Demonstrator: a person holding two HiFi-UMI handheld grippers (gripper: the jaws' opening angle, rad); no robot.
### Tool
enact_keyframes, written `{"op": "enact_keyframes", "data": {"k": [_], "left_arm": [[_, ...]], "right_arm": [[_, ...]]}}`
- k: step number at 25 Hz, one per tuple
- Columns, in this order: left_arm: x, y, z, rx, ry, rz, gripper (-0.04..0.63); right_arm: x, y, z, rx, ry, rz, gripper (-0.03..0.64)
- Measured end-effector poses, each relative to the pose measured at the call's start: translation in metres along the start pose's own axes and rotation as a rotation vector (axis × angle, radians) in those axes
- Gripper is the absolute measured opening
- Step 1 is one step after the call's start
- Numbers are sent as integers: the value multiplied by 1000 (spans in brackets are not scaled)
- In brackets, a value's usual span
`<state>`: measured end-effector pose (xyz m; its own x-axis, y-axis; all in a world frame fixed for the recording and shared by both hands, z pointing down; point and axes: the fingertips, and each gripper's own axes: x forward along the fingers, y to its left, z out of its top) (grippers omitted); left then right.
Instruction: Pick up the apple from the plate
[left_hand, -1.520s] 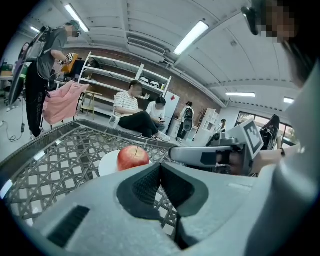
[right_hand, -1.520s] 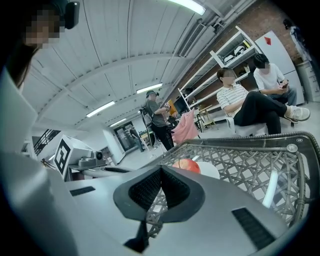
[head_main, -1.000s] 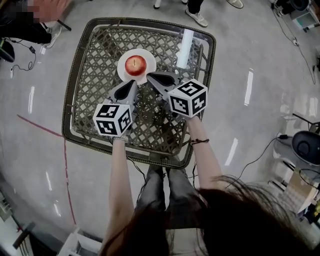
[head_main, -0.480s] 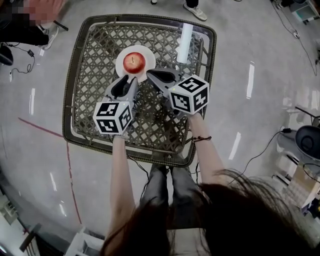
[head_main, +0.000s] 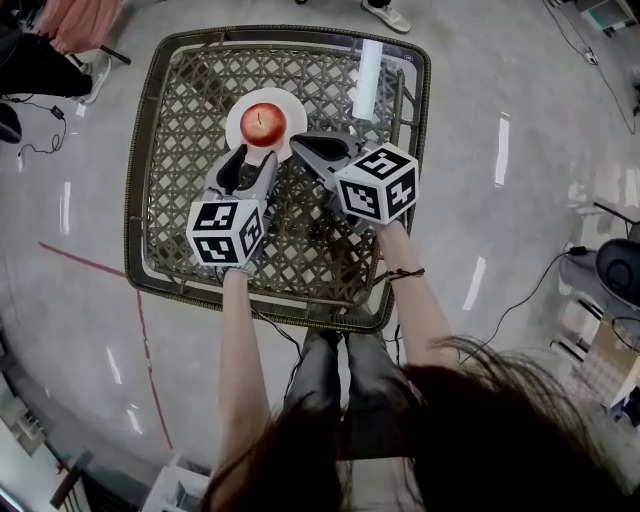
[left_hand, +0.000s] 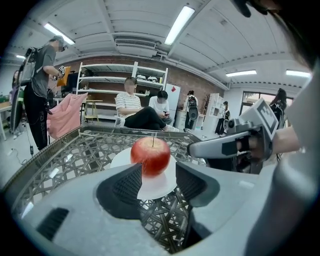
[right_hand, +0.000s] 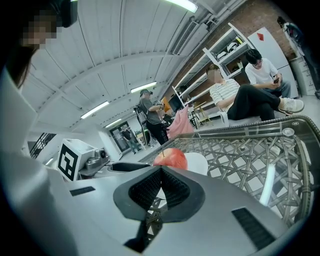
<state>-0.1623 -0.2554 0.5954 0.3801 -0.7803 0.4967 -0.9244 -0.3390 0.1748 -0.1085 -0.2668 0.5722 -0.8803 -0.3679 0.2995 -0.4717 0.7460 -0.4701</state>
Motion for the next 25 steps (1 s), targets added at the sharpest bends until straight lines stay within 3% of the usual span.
{"op": "enact_keyframes", "data": {"k": [15,25], "left_arm": [[18,10,14,118,-53,12,369],[31,10,23,178,-94,-19,402]], "right_arm": [[2,-12,4,2,-4,-8,9],[2,-17,4,-3,-4,-20,9]]}}
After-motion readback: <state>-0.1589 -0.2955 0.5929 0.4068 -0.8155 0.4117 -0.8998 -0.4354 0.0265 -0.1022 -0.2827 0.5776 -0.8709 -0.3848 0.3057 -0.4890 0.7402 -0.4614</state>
